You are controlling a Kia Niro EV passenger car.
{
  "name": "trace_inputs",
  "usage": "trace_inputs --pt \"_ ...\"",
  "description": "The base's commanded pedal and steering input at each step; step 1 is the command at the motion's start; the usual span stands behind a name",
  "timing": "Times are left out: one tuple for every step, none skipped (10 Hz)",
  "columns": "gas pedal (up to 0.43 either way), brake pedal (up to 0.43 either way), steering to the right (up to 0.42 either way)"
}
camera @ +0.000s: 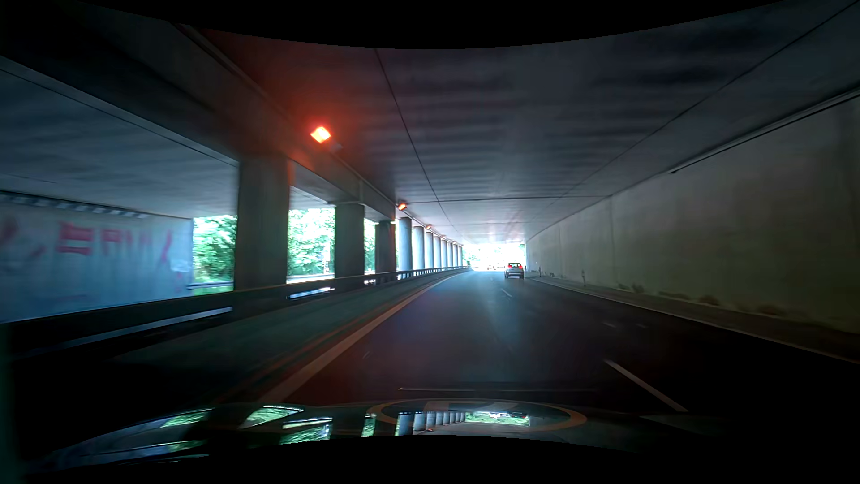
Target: Follow the waypoints while adhering to traffic rules and regulations
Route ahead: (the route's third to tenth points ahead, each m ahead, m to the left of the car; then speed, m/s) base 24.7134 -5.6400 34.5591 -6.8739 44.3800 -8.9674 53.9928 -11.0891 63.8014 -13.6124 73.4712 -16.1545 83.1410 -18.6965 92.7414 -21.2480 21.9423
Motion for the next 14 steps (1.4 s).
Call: trace_inputs --pt "0.228 0.0 0.009" --pt "0.24 0.0 0.009" --pt "0.24 0.0 0.008" --pt "0.24 0.0 0.008" --pt "0.24 0.0 0.008" --pt "0.26 0.0 0.008" --pt "0.26 0.0 0.008" --pt "0.268 0.0 0.008" --pt "0.268 0.0 0.009" --pt "0.268 0.0 0.008" --pt "0.268 0.0 0.009" --pt "0.268 0.0 0.009" --pt "0.268 0.0 0.009" --pt "0.268 0.0 0.01"
